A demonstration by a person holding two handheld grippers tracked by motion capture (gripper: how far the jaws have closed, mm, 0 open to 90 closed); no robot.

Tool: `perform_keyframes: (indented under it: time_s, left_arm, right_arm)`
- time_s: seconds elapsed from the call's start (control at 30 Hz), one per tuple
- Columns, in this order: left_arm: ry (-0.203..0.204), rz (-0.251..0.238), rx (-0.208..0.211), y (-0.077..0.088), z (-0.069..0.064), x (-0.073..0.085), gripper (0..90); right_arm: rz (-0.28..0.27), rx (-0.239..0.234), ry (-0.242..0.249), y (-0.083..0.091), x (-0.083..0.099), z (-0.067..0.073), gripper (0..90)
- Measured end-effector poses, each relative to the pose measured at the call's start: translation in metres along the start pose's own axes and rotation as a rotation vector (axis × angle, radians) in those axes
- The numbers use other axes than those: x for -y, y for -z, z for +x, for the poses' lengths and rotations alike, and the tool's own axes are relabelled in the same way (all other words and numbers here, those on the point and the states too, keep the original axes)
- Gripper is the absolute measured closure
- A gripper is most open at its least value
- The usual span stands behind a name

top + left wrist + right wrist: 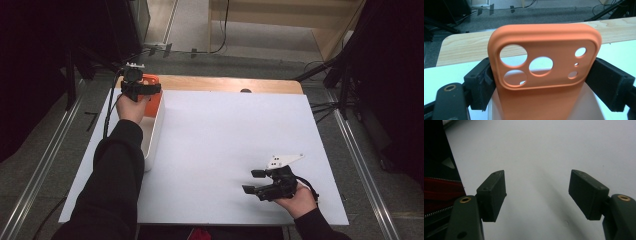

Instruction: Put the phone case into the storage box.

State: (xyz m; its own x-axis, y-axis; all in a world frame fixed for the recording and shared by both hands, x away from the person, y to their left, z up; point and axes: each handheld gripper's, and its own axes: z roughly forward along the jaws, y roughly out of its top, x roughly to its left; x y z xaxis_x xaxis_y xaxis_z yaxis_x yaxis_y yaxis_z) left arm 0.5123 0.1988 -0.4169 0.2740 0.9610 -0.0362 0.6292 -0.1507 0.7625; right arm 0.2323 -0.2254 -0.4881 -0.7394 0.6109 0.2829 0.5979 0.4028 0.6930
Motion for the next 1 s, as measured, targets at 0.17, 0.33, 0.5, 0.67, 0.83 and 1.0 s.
perform_keyframes:
  time_s: [0.17,0.33,0.5,0.67,0.83,1.0]
  left_arm:
    - [0.005,-0.001,0.004,0.0,0.001,0.0,14.9]
    - [0.005,-0.004,0.005,-0.001,-0.001,0.0,11.2]
    - [0.001,-0.004,0.014,0.0,-0.001,0.0,4.7]
    - [0.004,-0.011,0.022,0.001,-0.002,-0.001,4.5]
    - [0.012,-0.025,0.022,0.005,-0.002,-0.003,4.5]
    - [0.019,-0.037,0.024,0.011,-0.001,-0.006,4.5]
  right_arm:
    - [0.002,-0.002,-0.005,0.0,0.0,0.0,28.9]
    - [0.001,-0.004,0.001,0.0,0.0,0.0,29.0]
    - [0.001,-0.005,0.002,0.0,0.0,0.0,29.0]
    - [0.001,-0.005,0.0,0.0,0.0,0.0,28.9]
    - [0.001,-0.005,0.0,0.0,0.0,0.0,29.0]
    - [0.003,-0.005,-0.002,0.0,0.0,0.0,29.0]
